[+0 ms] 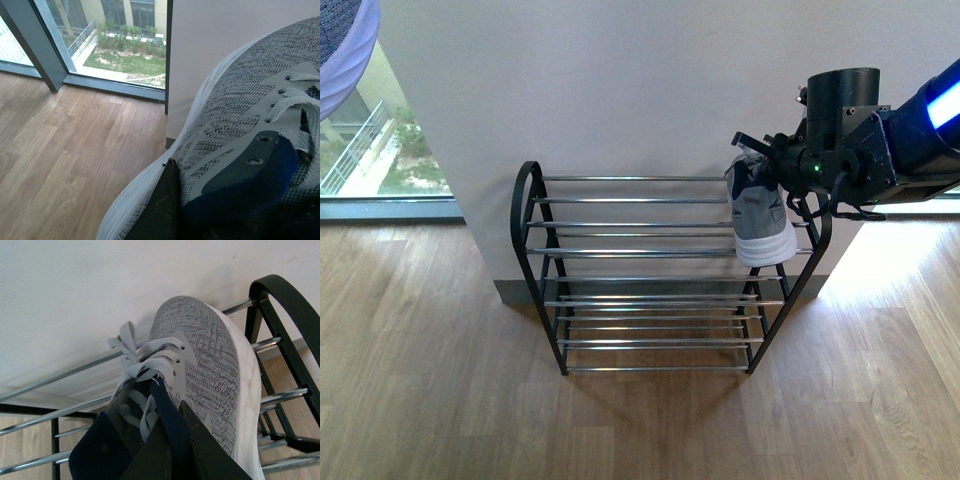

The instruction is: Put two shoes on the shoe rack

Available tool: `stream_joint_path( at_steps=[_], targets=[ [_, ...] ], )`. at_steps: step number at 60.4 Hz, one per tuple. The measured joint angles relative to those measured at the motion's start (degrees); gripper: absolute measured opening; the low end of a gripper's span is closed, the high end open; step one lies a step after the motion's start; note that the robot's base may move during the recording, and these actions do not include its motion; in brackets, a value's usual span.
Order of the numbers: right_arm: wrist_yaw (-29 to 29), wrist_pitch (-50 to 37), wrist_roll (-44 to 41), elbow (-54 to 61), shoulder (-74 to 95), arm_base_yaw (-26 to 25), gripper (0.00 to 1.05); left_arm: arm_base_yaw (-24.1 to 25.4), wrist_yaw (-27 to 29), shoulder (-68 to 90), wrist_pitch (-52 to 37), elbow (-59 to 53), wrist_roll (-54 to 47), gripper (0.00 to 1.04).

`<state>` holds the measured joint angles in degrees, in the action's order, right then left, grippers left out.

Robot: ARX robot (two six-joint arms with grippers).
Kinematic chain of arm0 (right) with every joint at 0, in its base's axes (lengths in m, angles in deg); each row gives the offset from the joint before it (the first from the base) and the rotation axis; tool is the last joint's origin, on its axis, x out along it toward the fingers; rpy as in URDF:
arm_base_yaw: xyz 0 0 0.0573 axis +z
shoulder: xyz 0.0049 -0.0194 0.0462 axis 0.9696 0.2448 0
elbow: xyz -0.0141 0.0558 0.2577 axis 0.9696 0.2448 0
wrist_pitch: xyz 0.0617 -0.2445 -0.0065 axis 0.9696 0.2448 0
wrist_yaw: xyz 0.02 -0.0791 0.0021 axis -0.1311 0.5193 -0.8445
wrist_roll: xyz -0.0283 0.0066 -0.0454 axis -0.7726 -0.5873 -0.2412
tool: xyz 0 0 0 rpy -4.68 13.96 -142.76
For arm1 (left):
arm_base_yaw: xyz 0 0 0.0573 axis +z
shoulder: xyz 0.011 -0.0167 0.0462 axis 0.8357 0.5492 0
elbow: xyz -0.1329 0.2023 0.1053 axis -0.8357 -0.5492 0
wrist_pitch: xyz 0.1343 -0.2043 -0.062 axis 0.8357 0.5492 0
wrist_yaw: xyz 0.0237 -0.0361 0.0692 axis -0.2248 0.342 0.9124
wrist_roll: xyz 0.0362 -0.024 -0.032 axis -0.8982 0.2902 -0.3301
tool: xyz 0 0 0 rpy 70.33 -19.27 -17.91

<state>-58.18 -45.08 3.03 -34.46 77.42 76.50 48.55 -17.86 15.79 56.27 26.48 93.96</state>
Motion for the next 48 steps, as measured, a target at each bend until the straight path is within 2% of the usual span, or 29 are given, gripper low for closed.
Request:
stream_joint_path(
  at_steps=[11, 24, 34, 48],
  targets=[
    [-1.27, 1.09, -1.73, -5.79, 3.54, -1.11, 0.01, 0.00, 0.00, 0.00, 0.00, 0.00, 0.00, 0.02],
    [-1.40, 2.10, -3.69, -7.23, 4.79, -1.64, 0.03, 0.00, 0.00, 0.00, 0.00, 0.00, 0.00, 0.02],
    [-3.26, -1.40, -5.38, -3.93, 3.45, -2.32, 0.29, 0.00, 0.00, 0.00, 0.02, 0.00, 0.00, 0.02],
    [-8.59, -7.04, -5.95, 8.92, -7.50, -2.71, 0.66, 0.00, 0.00, 0.00, 0.00, 0.00, 0.00, 0.02]
  ],
)
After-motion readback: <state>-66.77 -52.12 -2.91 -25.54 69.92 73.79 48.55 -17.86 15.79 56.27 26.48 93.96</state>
